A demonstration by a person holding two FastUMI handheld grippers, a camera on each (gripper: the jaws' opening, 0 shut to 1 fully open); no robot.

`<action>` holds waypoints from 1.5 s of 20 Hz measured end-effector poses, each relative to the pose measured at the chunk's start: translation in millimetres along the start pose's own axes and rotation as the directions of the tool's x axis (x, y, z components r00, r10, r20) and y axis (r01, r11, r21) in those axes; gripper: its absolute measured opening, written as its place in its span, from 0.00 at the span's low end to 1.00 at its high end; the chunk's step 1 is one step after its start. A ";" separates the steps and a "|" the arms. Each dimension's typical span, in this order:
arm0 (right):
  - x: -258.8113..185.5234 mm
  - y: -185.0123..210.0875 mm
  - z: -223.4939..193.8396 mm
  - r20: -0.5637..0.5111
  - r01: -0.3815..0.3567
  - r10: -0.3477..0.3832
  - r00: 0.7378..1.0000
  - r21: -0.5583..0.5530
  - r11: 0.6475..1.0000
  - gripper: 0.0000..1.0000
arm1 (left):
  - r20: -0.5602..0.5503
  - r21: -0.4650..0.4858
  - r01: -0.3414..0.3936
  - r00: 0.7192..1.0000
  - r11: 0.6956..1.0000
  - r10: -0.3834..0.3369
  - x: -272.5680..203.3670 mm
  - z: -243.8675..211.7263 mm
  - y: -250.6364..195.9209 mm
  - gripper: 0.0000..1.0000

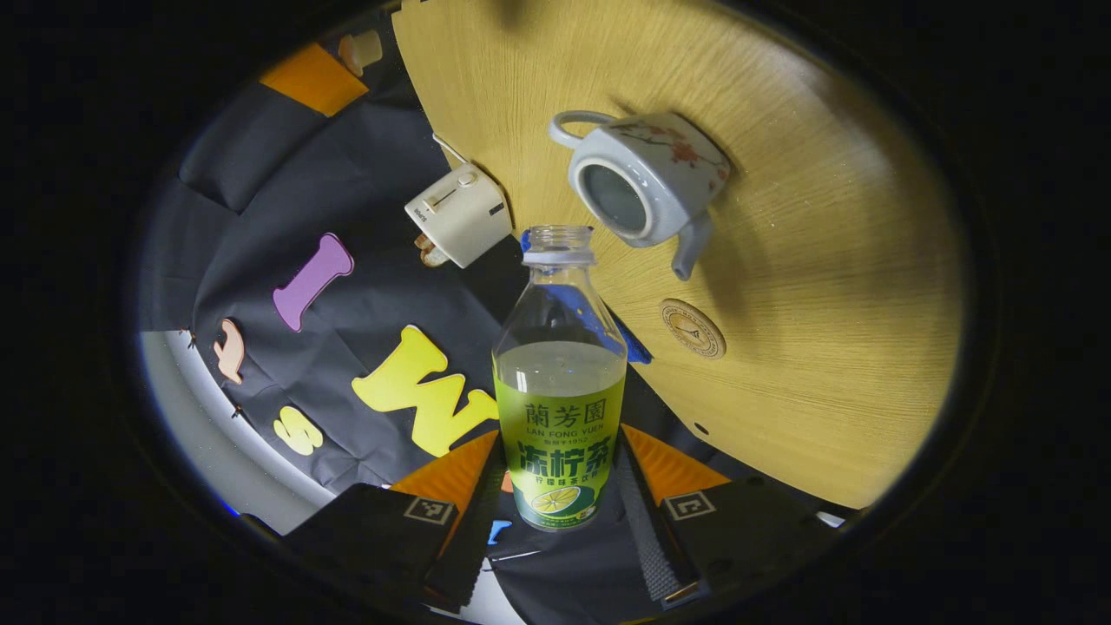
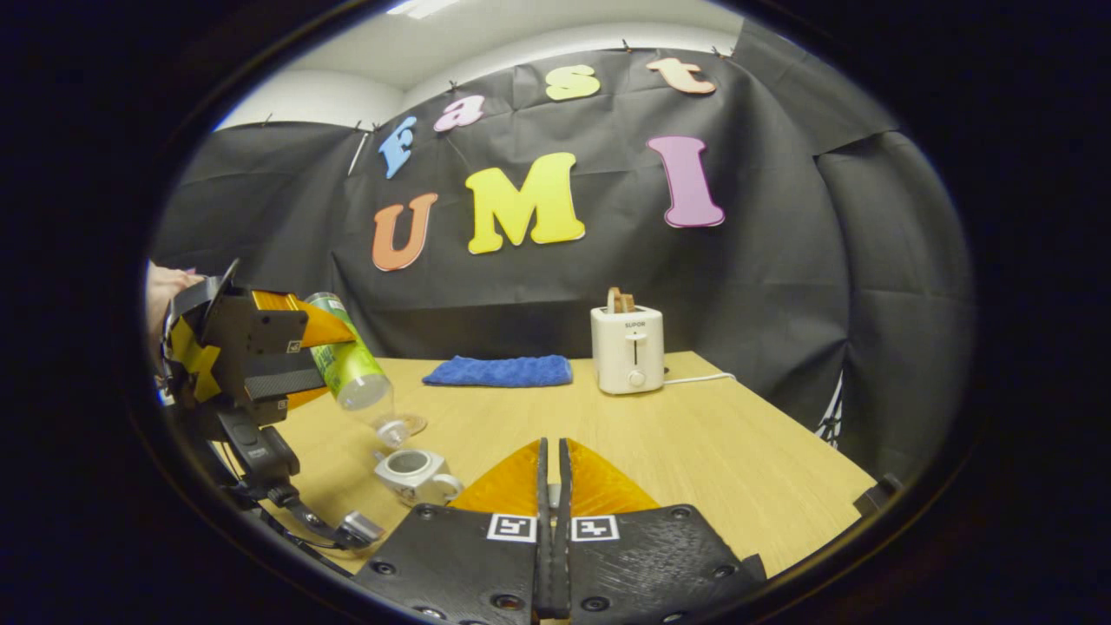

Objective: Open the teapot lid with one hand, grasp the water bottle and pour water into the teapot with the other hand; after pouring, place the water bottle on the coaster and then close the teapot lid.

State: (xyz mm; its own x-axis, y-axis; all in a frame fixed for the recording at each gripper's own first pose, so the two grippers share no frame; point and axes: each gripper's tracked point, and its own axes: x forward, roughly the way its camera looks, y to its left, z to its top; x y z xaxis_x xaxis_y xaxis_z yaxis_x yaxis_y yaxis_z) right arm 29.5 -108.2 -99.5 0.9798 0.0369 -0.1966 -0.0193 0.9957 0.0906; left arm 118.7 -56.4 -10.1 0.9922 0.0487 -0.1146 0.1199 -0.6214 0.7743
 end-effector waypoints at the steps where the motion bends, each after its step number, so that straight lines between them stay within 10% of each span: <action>1: -0.6 -0.4 0.4 0.001 0.001 -0.001 1.000 0.000 1.000 0.00 | 0.003 -0.005 0.000 1.000 1.000 0.000 0.1 -0.1 -0.1 0.72; 7: -4.1 0.4 4.3 0.005 0.007 -0.007 1.000 -0.006 1.000 0.00 | 0.037 -0.197 0.053 0.998 0.979 -0.047 6.1 0.7 -14.4 0.72; 13: -10.2 -0.9 12.6 0.012 0.020 -0.020 1.000 0.008 1.000 0.00 | 0.121 -0.526 0.105 0.991 0.844 -0.047 -2.6 6.7 -26.9 0.72; 21: -15.7 11.5 26.1 0.028 0.018 -0.018 0.999 0.009 1.000 0.00 | 0.326 -0.933 0.343 0.933 0.109 -0.152 -40.5 29.9 -74.0 0.73; 28: -21.9 27.6 49.7 0.070 0.006 -0.004 0.998 -0.025 1.000 0.00 | 0.282 -0.854 0.226 0.958 -0.468 -0.052 -42.9 9.3 -80.5 0.74; 30: -23.0 32.2 51.1 0.074 0.002 0.001 0.997 -0.031 1.000 0.00 | 0.263 -0.785 0.199 0.965 -0.587 -0.023 -29.2 -1.2 -78.1 0.74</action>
State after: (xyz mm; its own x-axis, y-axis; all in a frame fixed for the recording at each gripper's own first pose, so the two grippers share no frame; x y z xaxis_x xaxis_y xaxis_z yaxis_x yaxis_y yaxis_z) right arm 16.5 -81.3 -42.2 0.9918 0.0311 -0.1236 -0.0237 0.9979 0.0604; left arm 80.4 -8.4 -66.5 0.9456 -0.1438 -0.2920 0.1537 0.9881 0.0112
